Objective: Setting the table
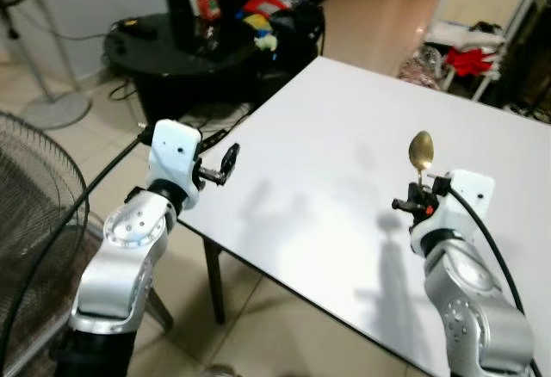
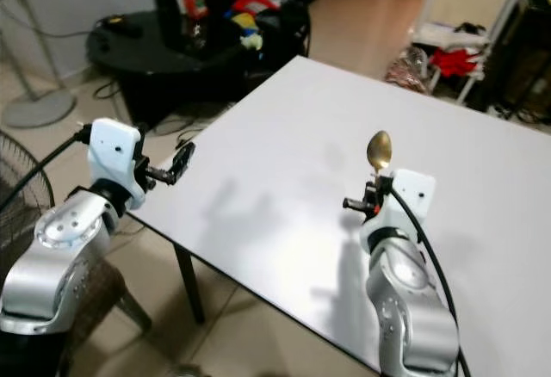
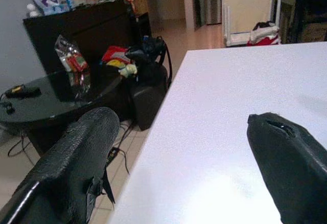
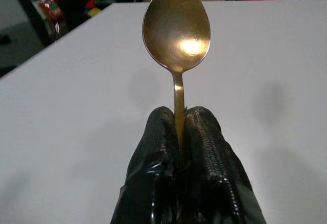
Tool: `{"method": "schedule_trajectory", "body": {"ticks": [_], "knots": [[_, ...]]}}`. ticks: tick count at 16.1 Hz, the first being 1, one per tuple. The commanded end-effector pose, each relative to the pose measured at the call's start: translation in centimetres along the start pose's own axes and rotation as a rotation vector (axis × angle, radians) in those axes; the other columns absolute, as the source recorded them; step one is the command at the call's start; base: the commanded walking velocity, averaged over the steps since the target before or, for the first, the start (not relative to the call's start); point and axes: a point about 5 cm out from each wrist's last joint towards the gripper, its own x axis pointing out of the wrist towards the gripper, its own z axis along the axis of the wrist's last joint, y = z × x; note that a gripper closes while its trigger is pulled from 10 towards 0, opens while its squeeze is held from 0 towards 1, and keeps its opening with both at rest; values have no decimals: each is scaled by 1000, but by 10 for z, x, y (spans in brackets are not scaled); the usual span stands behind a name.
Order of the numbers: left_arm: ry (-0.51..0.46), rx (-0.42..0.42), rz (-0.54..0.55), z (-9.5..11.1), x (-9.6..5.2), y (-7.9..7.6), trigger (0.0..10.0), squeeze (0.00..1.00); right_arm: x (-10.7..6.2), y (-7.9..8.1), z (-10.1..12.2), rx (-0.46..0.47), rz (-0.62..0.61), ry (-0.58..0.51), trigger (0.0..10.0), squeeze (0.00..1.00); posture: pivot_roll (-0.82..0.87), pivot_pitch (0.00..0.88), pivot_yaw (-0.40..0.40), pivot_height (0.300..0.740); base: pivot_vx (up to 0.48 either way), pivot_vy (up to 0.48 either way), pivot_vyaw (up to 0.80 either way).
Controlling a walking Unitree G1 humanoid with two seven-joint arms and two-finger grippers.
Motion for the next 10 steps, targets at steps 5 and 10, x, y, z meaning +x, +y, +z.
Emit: {"method": "schedule_trajectory", "body": {"ticks": [5, 10], "knots": [[-5, 23, 27, 0, 4, 8, 10000, 0, -4, 0, 3, -18, -19, 11, 10000, 0, 57, 0, -12, 740, 0, 10, -788], [12, 18, -3, -2, 2, 2, 10000, 0, 7, -9, 6, -130, 0, 50, 10000, 0, 62, 0, -21, 740, 0, -192, -315]]}}
